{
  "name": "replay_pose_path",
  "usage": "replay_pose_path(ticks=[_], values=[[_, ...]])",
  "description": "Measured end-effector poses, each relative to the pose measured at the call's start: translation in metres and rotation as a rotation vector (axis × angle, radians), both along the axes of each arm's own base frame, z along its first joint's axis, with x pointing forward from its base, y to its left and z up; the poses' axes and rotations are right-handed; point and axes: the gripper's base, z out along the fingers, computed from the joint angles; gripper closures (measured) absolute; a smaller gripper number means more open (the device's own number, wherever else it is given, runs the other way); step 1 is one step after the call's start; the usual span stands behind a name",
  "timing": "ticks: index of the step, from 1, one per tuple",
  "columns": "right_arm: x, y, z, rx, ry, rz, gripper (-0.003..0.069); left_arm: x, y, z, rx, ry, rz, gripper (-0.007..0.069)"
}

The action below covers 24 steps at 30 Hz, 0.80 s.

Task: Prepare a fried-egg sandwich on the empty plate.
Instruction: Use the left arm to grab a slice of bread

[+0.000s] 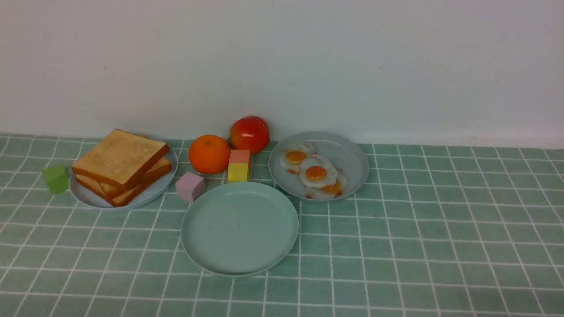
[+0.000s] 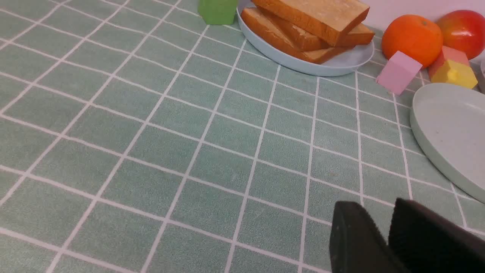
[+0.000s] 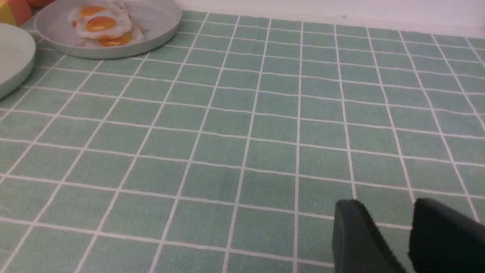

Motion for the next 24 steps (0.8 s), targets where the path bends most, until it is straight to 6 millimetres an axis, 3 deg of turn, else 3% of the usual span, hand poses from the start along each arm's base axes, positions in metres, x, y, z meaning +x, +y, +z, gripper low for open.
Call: replay_pose_path(ticks=[24], values=[[0.0, 0.0, 0.0, 0.0, 0.0, 0.0, 0.0419, 0.0005, -0.0001, 0.0014, 0.001, -0.016, -0.001, 0.0461]])
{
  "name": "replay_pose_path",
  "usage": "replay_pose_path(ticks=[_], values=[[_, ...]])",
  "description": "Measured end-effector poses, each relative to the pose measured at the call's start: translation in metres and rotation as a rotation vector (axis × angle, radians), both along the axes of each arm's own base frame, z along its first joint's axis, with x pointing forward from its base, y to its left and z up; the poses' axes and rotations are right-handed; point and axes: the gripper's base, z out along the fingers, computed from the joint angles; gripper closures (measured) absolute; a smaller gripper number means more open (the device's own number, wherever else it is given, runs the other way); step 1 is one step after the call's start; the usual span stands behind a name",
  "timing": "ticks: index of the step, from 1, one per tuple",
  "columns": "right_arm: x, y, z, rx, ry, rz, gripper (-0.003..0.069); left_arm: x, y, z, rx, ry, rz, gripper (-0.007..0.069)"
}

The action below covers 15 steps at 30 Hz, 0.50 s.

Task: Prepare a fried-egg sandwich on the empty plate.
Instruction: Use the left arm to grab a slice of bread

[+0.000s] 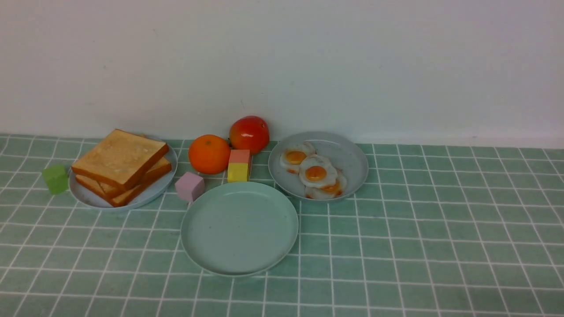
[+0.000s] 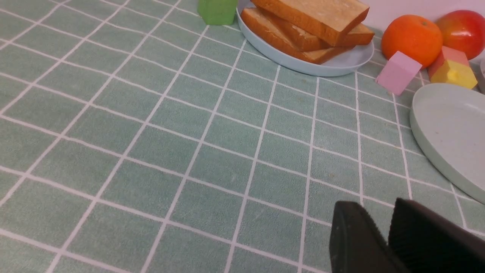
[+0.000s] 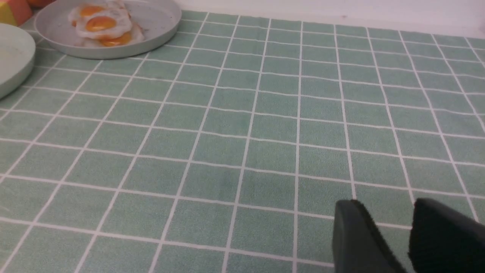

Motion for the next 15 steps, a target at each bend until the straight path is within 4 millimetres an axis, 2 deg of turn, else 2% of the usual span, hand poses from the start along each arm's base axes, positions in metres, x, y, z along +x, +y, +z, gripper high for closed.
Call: replay_pose_path(ticks=[3, 7, 9, 15], values=[[0.0, 0.0, 0.0, 0.0, 0.0, 0.0, 0.0419, 0.002, -0.001, 0.007, -0.06, -0.084, 0.002, 0.0461], [0.0, 0.0, 0.0, 0.0, 0.0, 0.0, 0.0419, 0.004, -0.003, 0.022, -0.381, -0.253, 0.028, 0.0459], [0.0, 0.0, 0.0, 0.0, 0.0, 0.005, 0.0419, 0.004, -0.003, 0.027, -0.469, -0.311, 0.037, 0.0459], [0.0, 0.001, 0.0, 0.0, 0.0, 0.015, 0.0419, 0.003, -0.001, 0.038, -0.562, -0.418, 0.044, 0.0457]])
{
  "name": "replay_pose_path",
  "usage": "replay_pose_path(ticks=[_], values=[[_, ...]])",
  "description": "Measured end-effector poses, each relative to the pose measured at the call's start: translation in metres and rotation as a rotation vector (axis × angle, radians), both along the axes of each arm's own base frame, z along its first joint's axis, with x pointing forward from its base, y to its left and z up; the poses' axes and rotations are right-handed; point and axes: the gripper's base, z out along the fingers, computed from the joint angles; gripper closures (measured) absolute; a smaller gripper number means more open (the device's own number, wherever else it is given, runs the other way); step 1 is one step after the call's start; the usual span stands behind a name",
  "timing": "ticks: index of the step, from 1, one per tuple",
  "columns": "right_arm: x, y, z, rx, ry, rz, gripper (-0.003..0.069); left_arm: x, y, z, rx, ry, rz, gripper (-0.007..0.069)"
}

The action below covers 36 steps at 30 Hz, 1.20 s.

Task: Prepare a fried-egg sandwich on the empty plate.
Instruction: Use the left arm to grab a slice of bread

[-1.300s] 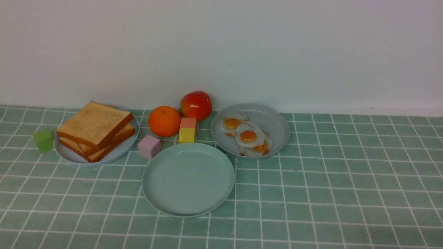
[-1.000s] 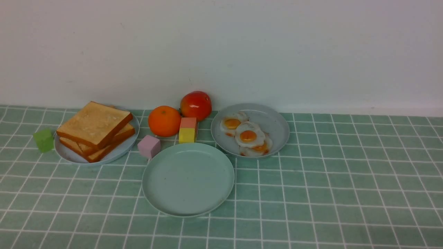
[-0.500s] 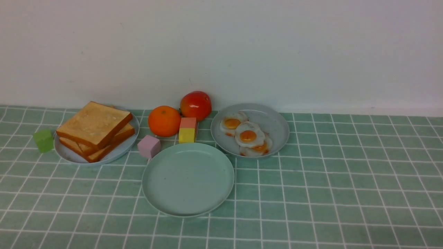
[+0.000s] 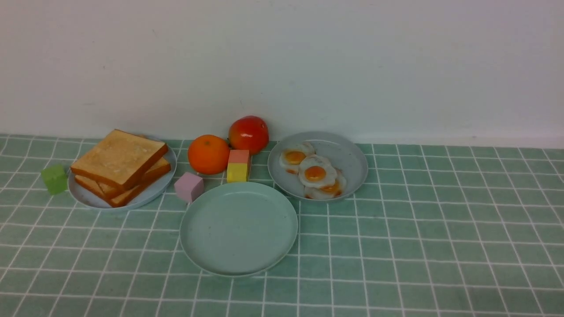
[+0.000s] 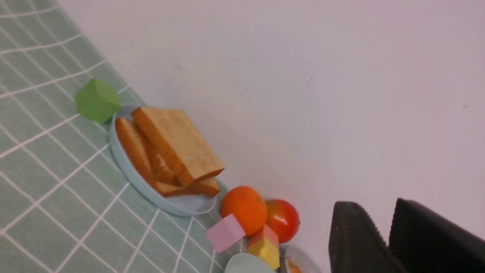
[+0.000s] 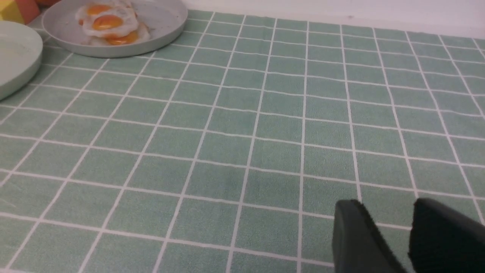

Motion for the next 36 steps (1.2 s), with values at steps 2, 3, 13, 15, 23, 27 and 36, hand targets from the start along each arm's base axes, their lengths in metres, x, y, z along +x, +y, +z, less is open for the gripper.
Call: replay_pose_path(ticks=[2, 3, 13, 15, 23, 27, 36], values=[[0.0, 0.0, 0.0, 0.0, 0.0, 0.0, 0.0419, -0.001, -0.001, 0.007, 0.005, 0.013, -0.013, 0.0475], [0.0, 0.0, 0.0, 0.0, -0.001, 0.0, 0.0419, -0.002, -0.002, 0.01, 0.019, 0.033, -0.021, 0.0487], [0.004, 0.004, 0.021, 0.698, -0.193, -0.076, 0.0419, 0.03, -0.017, 0.076, 0.503, 0.517, -0.281, 0.0638], [0.004, 0.003, 0.025, 0.804, -0.232, -0.092, 0.0419, 0.043, -0.021, 0.079, 0.562, 0.63, -0.367, 0.0638], [-0.006, 0.014, 0.067, 0.824, -0.151, 0.033, 0.0445, 0.123, -0.028, 0.077, 0.591, 0.839, -0.453, 0.0638], [-0.012, 0.024, 0.123, 0.53, -0.02, 0.177, 0.0568, 0.168, -0.03, 0.077, 0.666, 0.89, -0.473, 0.0638], [0.028, 0.035, 0.19, 0.178, 0.302, 0.314, 0.067, 0.286, -0.033, 0.053, 0.833, 0.944, -0.486, 0.0637]])
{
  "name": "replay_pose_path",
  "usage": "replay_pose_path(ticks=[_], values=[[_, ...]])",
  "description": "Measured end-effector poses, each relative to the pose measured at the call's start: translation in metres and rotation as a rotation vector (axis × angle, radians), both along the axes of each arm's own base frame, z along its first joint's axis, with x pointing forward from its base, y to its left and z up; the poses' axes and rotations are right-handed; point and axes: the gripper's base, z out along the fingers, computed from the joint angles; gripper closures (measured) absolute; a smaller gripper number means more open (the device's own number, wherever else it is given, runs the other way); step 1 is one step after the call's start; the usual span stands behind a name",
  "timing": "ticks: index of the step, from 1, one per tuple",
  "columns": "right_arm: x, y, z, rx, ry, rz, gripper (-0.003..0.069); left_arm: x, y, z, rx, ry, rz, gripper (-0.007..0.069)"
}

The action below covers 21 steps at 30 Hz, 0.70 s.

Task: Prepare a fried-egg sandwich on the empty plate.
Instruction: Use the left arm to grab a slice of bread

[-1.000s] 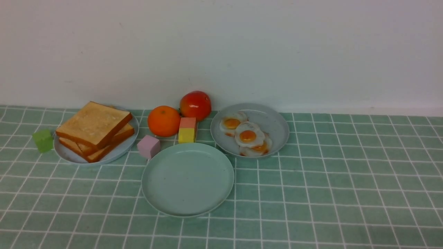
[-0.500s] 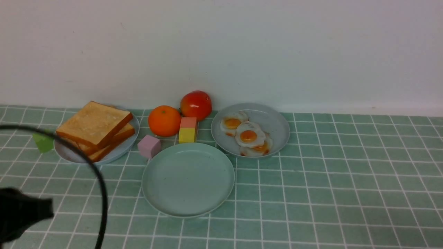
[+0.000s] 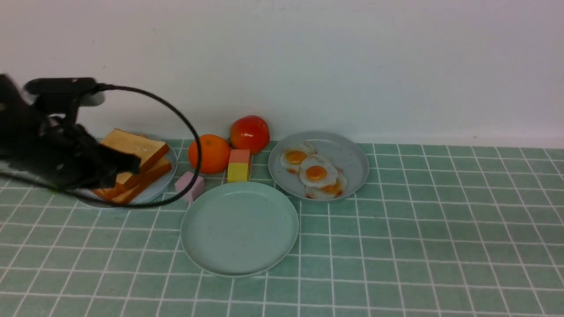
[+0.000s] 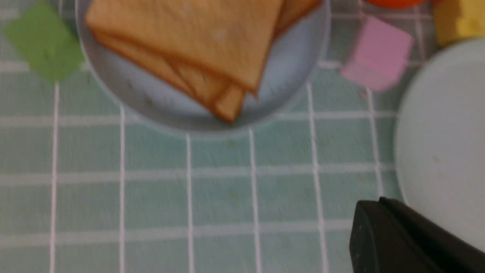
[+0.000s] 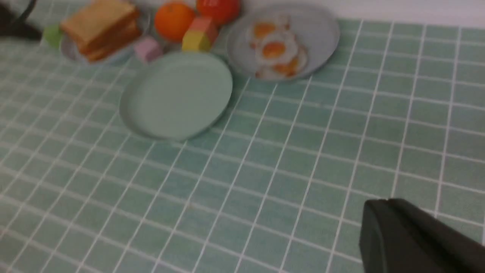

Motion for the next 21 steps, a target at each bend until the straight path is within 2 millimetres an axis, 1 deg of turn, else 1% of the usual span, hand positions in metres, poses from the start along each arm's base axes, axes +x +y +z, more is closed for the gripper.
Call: replay_pose_path(ticks=[2, 3, 4, 5, 6, 7, 8, 11, 12, 13, 14, 17, 18, 19, 21], values=[[0.007, 0.003, 0.002, -0.008, 0.023, 0.029, 0.0669, 0.022, 0.001, -0.006, 0.029, 0.006, -0.01, 0.0627], [0.008, 0.003, 0.002, -0.007, 0.025, 0.029, 0.0669, 0.027, 0.001, -0.008, 0.032, 0.007, -0.013, 0.0622], [0.011, 0.006, 0.001, -0.002, 0.043, 0.046, 0.0669, 0.044, 0.002, -0.013, 0.062, 0.006, -0.024, 0.0594], [0.011, 0.006, 0.001, -0.002, 0.048, 0.048, 0.0668, 0.05, 0.002, -0.015, 0.071, 0.006, -0.031, 0.058], [0.011, 0.006, 0.001, -0.002, 0.05, 0.052, 0.0668, 0.06, 0.003, -0.022, 0.098, 0.01, -0.048, 0.0545], [0.011, 0.006, 0.001, -0.001, 0.052, 0.054, 0.0668, 0.065, 0.003, -0.022, 0.113, 0.005, -0.058, 0.0519], [0.011, 0.006, 0.001, -0.002, 0.052, 0.054, 0.0668, 0.073, 0.003, -0.028, 0.135, 0.01, -0.081, 0.0475], [0.011, 0.007, 0.001, 0.0, 0.051, 0.055, 0.0664, 0.088, 0.002, -0.039, 0.168, 0.006, -0.122, 0.0359], [0.011, 0.007, 0.001, 0.001, 0.051, 0.055, 0.0664, 0.088, 0.002, -0.038, 0.168, 0.004, -0.122, 0.0352], [0.011, 0.007, 0.001, 0.005, 0.052, 0.057, 0.0664, 0.092, 0.001, -0.045, 0.178, 0.003, -0.135, 0.0309], [0.011, 0.007, 0.001, 0.009, 0.052, 0.058, 0.0663, 0.095, 0.002, -0.052, 0.188, 0.004, -0.144, 0.0285], [0.011, 0.008, 0.001, 0.016, 0.053, 0.061, 0.0662, 0.1, 0.002, -0.067, 0.205, 0.015, -0.158, 0.025], [0.011, 0.008, 0.001, 0.017, 0.054, 0.061, 0.0662, 0.101, 0.002, -0.068, 0.207, 0.015, -0.159, 0.0249], [0.011, 0.008, 0.001, 0.02, 0.054, 0.062, 0.0662, 0.102, 0.002, -0.075, 0.211, 0.022, -0.163, 0.0247], [0.011, 0.008, 0.002, 0.026, 0.055, 0.064, 0.0662, 0.104, 0.002, -0.078, 0.216, 0.026, -0.167, 0.0251]])
